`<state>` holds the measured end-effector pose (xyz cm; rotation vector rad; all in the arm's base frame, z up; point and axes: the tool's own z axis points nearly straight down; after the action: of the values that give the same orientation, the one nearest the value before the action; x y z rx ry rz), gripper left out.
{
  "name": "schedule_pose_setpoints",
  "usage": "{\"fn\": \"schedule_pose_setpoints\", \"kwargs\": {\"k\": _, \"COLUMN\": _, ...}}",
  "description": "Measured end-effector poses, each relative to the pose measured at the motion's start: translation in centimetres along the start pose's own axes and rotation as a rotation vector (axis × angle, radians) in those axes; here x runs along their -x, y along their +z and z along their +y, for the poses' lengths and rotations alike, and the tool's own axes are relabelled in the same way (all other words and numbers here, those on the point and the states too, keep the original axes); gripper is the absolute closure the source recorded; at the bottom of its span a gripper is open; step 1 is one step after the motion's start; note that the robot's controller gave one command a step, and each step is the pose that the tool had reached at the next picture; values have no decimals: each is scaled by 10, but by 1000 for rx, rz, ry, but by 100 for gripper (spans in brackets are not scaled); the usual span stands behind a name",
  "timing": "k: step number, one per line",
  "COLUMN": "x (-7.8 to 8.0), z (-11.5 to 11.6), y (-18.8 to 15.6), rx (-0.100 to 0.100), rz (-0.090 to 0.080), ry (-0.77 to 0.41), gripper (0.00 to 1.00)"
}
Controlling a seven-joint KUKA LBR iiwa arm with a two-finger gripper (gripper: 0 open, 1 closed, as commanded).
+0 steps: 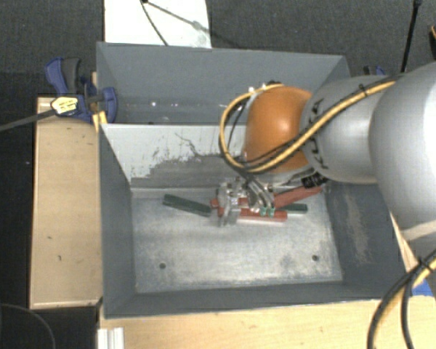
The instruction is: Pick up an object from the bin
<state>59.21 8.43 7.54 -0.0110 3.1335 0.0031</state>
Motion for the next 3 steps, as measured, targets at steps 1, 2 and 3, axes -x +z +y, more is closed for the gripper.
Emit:
{"fn": "schedule_pose_setpoints", "kwargs": {"k": 1, "x": -75, "z": -3, "y": -2, "rx": 1, "rz": -17, "ry": -240, "gripper": 100}}
{"fn": "schedule_pose_setpoints", "kwargs": {"k": 2, "x": -82, "z": -53, "y": -1, "rx": 3, "rz": -9, "ry": -190, "gripper": 100}}
{"fn": "schedule_pose_setpoints", "kwargs": {"k": 3, "x": -85, "z": -44, "y": -77, "rx": -1, "rz": -2, "ry": -198, "gripper": 100}}
